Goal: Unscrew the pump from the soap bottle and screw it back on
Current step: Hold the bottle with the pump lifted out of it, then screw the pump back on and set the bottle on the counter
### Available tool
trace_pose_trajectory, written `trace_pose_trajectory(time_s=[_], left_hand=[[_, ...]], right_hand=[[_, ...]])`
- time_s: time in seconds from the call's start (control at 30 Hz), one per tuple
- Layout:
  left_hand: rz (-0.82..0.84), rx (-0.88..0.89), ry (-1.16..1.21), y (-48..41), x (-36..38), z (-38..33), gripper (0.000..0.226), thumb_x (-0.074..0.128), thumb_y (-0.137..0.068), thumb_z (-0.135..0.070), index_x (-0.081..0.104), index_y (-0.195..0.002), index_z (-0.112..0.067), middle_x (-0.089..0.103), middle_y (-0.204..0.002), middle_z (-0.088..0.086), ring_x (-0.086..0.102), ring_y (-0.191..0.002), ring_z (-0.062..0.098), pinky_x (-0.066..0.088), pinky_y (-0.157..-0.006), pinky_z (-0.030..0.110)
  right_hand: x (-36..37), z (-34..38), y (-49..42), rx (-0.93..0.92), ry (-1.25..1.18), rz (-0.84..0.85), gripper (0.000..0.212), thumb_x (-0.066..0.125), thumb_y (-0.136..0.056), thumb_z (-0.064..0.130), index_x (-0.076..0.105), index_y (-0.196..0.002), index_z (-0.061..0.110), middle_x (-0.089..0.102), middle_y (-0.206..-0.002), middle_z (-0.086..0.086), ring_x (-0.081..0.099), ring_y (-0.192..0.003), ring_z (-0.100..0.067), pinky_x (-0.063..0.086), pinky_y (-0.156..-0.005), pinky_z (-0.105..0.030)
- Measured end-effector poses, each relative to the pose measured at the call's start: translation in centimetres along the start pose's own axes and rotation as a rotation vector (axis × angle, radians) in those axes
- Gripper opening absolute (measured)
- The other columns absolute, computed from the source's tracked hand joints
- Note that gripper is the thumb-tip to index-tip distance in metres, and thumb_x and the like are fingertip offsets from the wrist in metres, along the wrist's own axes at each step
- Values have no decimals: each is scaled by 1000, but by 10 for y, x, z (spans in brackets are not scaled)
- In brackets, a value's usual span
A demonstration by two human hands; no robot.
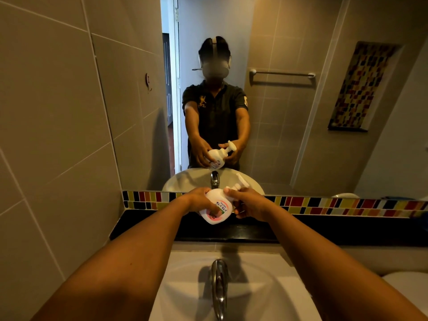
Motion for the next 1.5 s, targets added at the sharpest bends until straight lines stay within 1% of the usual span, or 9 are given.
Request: trace_pose_trajectory(time_s=[0.13,0.4,0.6,0.83,1.0,1.13,1.23,1.33,1.5], left_hand=[[-5,6,12,0,-4,0,56,81,-72,-20,56,-122,-17,66,-122,9,63,-111,27,56,-94,41],[7,0,-4,1,1,-3,58,83,-70,-20,57,-123,-16,67,-122,9,64,-110,27,56,-94,42],[5,-2,4,3,-6,-1,59,83,-70,-20,58,-123,-17,67,-122,9,64,-111,27,55,-95,43],[19,-2,-12,0,3,-2,60,83,-70,-21,55,-123,-18,66,-120,8,64,-109,26,57,-90,38],[47,-8,21,1,1,-1,58,82,-72,-21,56,-124,-16,67,-122,9,65,-110,26,56,-93,42],[-3,53,27,1,1,-10,56,82,-71,-19,58,-121,-16,67,-119,9,65,-108,26,56,-93,41],[-83,95,49,-1,0,-18,56,83,-70,-20,57,-119,-18,67,-118,8,65,-108,26,56,-92,40],[76,33,205,5,10,-20,49,78,-76,-28,60,-120,-16,70,-113,6,67,-103,22,58,-87,35],[355,-122,607,23,21,-21,37,71,-80,-30,61,-113,-14,72,-105,10,67,-100,24,57,-78,32]], right_hand=[[-2,2,2,-13,-66,23,37,68,-86,27,59,-116,9,65,-96,-14,59,-73,-20,53,-66,-30],[-1,5,4,-17,39,-40,60,63,-83,57,60,-117,8,66,-89,-11,59,-74,-22,51,-68,-31],[-1,5,3,-12,-128,7,41,65,-87,30,55,-120,7,62,-88,-14,57,-63,-18,50,-62,-29],[-5,3,3,-1,1,-80,58,65,-81,58,61,-113,9,67,-85,-11,60,-71,-21,54,-69,-33],[-6,6,6,-23,20,-4,42,70,-85,34,60,-118,11,69,-96,-11,62,-76,-21,52,-70,-33],[-13,16,11,-118,29,-126,27,71,-86,29,65,-101,7,65,-66,0,57,-50,-8,47,-53,-23],[-18,20,14,-174,24,-233,33,70,-86,32,64,-102,4,64,-69,-3,55,-46,-6,44,-48,-21],[-19,19,16,-175,-38,-292,32,68,-87,38,66,-97,8,69,-77,-6,64,-59,-12,50,-52,-24],[-13,26,16,-152,-168,-245,20,63,-89,38,61,-91,18,71,-80,-11,69,-75,-27,56,-83,-49]])
Point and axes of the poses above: each hand's wrist, its own y-axis away from the middle knuckle, its own x-axis out of the palm, z = x × y, the point moved 8 cm from there along -y, towards the middle knuckle
